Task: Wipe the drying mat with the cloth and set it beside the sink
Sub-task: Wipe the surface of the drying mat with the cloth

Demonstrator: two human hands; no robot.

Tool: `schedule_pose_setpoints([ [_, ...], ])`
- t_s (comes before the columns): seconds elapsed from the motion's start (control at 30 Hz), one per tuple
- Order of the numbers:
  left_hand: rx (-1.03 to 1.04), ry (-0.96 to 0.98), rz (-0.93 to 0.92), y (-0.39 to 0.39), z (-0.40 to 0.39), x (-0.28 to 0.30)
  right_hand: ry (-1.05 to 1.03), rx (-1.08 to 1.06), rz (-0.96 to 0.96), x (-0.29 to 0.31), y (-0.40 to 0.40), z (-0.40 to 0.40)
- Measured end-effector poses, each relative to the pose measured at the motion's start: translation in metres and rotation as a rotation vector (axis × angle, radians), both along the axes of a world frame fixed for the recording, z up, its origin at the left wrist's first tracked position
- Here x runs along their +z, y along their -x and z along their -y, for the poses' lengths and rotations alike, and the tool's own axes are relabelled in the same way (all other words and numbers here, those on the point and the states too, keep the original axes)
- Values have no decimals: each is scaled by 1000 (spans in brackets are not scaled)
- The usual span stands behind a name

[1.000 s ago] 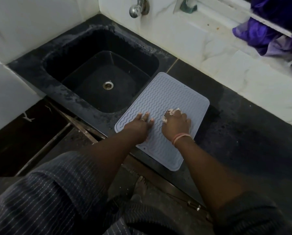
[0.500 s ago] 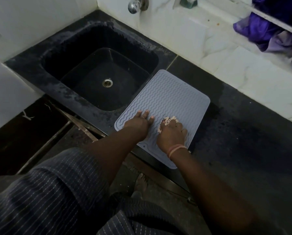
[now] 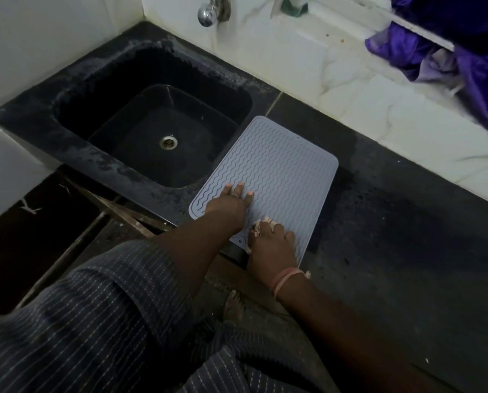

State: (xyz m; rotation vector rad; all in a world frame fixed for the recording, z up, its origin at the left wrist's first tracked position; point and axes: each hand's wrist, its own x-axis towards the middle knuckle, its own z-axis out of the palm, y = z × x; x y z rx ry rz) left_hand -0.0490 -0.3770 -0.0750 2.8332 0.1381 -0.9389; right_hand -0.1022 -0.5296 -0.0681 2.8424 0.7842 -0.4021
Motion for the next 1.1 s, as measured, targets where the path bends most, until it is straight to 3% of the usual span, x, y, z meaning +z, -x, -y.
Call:
schedule_pose_setpoints([
  [0.1, -3, 10, -2, 1, 0, 2, -44, 38, 22, 3, 4, 5],
  [0.23, -9, 17, -12, 1, -1, 1, -117, -36, -183, 8, 2, 12],
  [0.33, -10, 41, -2, 3, -2, 3, -520, -343, -492, 18, -6, 15],
  [0.43, 11, 63, 42, 6, -2, 6, -971, -924, -815, 35, -41, 24],
  [0.57, 55, 56, 186, -3, 4, 11, -1227, -1150, -754, 47, -99, 44],
  [0.67, 78, -4, 288, -14, 8, 10, -1219, -1179, -591, 55, -138, 48],
  [0.9, 150, 94, 234, -40, 10, 2, -1016, -945, -331, 39, -206, 29],
  [1.1, 171, 58, 155, -52, 12, -3, -651, -689, -61, 38, -255, 23],
])
